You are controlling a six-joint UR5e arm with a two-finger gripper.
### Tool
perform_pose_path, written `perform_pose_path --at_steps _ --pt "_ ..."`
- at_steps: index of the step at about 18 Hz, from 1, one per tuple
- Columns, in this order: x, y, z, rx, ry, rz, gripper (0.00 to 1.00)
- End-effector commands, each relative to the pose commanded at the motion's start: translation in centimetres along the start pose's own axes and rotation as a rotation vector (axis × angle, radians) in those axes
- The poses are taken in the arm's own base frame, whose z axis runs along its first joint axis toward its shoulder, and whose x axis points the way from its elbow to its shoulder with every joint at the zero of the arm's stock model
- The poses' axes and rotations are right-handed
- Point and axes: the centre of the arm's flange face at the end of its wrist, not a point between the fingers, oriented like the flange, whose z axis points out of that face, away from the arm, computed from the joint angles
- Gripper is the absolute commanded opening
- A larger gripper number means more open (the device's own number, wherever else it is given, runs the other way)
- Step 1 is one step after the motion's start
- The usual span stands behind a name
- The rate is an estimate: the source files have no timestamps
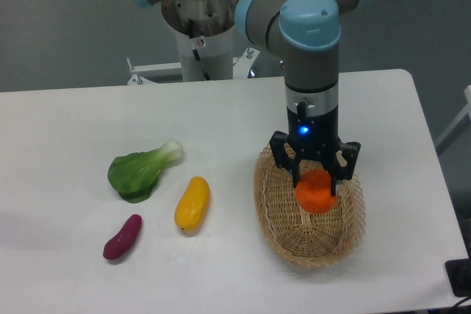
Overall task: Place the orange in the basket
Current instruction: 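Close the gripper on the orange inside the wicker basket, then lift the orange up out of the basket with the gripper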
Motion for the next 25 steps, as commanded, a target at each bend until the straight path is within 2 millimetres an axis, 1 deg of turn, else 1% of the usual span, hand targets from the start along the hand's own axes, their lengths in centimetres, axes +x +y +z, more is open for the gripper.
perform_pose_path --at_steps 2,7,8,10,11,15,17,18,19,21,23,24,25 --pt "0.2 -0.1 0.1 -0.001 0.003 0.004 0.66" --pt "-0.1 0.2 0.1 -0.003 0.001 -0.002 0.66" --pt "-0.3 0.5 0.1 -0.005 0.001 -0.007 0.66" --pt "-0.2 0.7 0.0 -0.008 0.000 -0.006 0.66" --pt "0.0 1.0 0.1 -0.011 0.006 -0.003 0.66" --pt "-0.3 2.2 0.6 -0.026 0.008 -0.015 0.66" --pt "-1.0 3.3 0.9 -0.037 0.007 -0.005 0.66" --pt "-1.2 4.0 1.3 -0.047 0.013 0.016 0.66" --pt "-1.2 4.7 2.0 -0.058 0.020 0.036 0.66" --pt "-1.5 7.2 3.5 -0.087 0.043 0.067 0.66" --pt "-1.7 9.1 5.1 -0.115 0.071 0.117 0.66" --pt "-1.8 10.0 5.7 -0.125 0.083 0.135 0.66" --pt "-1.5 10.5 6.3 -0.131 0.097 0.146 0.66"
